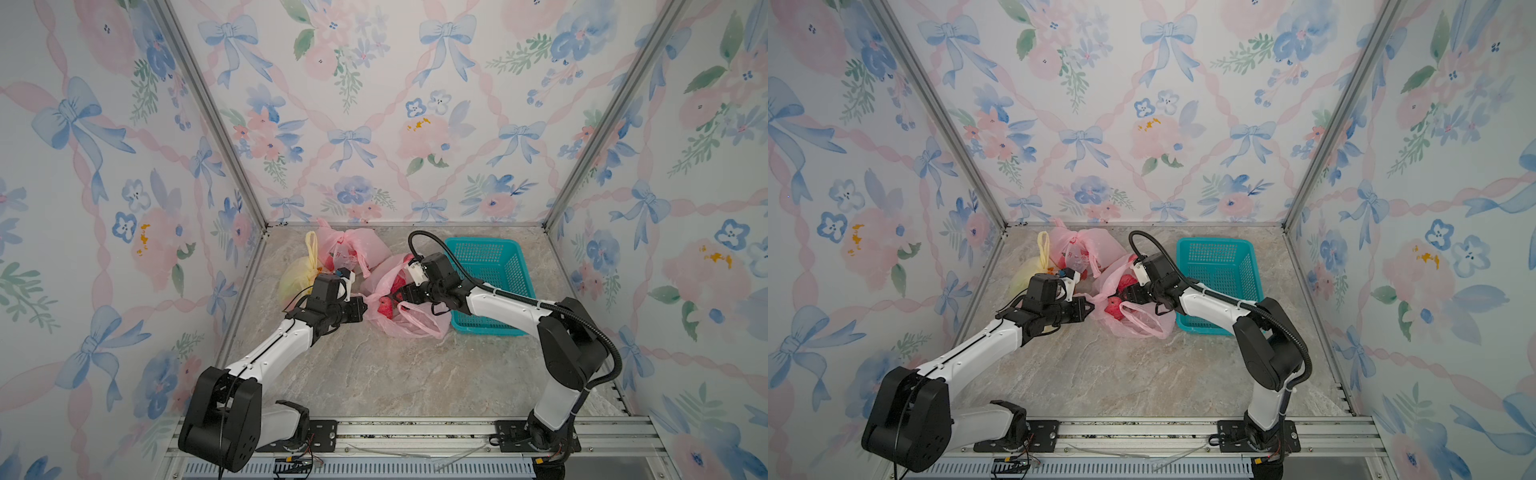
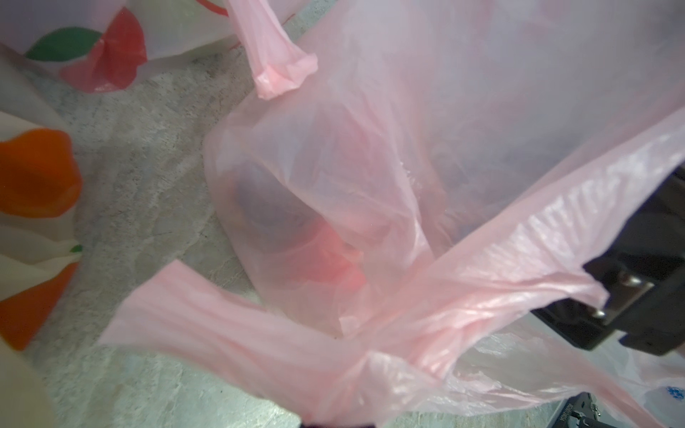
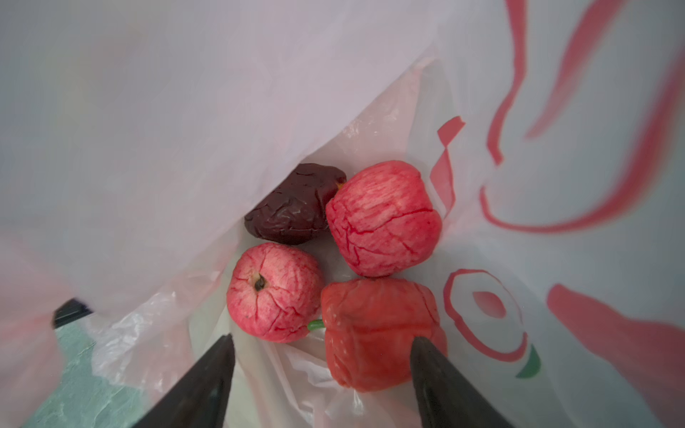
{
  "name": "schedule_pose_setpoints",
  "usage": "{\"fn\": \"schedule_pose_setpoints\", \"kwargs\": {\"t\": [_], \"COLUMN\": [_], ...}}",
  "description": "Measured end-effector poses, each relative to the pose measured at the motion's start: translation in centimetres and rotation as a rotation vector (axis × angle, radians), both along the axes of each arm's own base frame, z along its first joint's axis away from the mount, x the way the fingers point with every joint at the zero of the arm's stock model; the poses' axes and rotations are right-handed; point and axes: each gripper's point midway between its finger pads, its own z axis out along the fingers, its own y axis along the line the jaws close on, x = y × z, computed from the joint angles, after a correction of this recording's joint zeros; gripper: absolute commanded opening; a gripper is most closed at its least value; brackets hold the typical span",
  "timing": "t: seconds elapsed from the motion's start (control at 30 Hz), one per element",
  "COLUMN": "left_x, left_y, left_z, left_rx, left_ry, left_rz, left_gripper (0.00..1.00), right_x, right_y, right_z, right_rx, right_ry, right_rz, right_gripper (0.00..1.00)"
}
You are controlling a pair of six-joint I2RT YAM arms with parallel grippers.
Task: Untie the knot of a plastic bag & take out the apple
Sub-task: Pick up the apple from the plastic bag.
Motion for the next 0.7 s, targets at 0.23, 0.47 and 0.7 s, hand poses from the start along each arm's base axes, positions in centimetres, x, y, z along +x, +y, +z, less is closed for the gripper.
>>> {"fn": "schedule_pose_setpoints", "kwargs": {"t": [0.23,0.47,0.7], "left_x": [-0.1,-0.2,-0.3], "left_y": [0.0,0.1,0.2], "left_z": [-0.4,-0.6,-0.8], "left_rx": [0.007,0.009,0.012], "left_ry": [0.015,0.022,0.032], "left_rz": [-0.002,-0.002,0.001], "left_gripper": [0.0,0.0,0.0], "right_x": [1.5,2.9,3.4], "right_y": [0.4,0.9,1.0], "right_z": [-3.1,-4.6,-5.5], "right_rx": [-0.078,-0.116,-0.139], "right_ry": [0.028,0.032,0.045], "right_rz": [-0.012,-0.021,-0.027], "right_gripper": [0.77,0.76,0.73]}}
